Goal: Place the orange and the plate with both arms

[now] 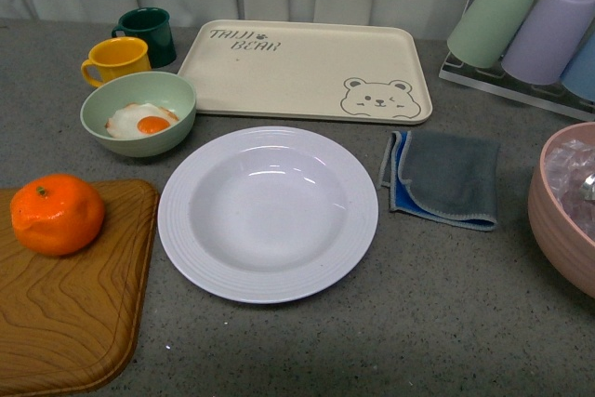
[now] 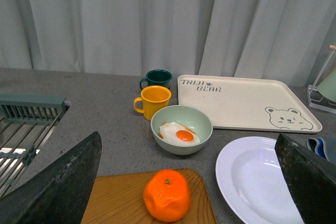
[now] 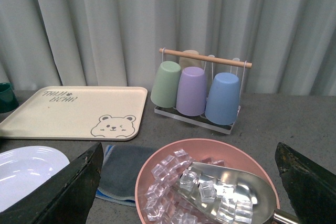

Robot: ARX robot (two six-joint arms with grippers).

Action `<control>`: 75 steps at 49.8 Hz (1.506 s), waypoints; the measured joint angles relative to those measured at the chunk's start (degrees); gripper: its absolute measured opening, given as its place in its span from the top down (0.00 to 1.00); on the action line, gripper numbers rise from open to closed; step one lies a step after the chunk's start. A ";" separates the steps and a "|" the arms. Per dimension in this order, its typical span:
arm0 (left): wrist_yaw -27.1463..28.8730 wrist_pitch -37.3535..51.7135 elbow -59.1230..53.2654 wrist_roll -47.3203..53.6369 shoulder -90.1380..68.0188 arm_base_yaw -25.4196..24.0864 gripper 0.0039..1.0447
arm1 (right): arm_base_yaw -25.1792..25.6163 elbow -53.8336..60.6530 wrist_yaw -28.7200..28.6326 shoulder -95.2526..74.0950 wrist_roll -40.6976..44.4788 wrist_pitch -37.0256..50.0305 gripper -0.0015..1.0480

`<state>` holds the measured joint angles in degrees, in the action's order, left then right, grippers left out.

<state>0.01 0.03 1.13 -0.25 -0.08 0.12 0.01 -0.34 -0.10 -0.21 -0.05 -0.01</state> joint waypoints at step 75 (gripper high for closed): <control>1.51 15.80 20.85 -10.75 -78.44 6.88 0.06 | 0.00 0.00 -0.02 0.00 0.02 0.00 0.09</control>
<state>1.52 15.84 21.98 -11.00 -78.52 7.01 0.01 -0.34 -0.12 -0.21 -0.03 -0.01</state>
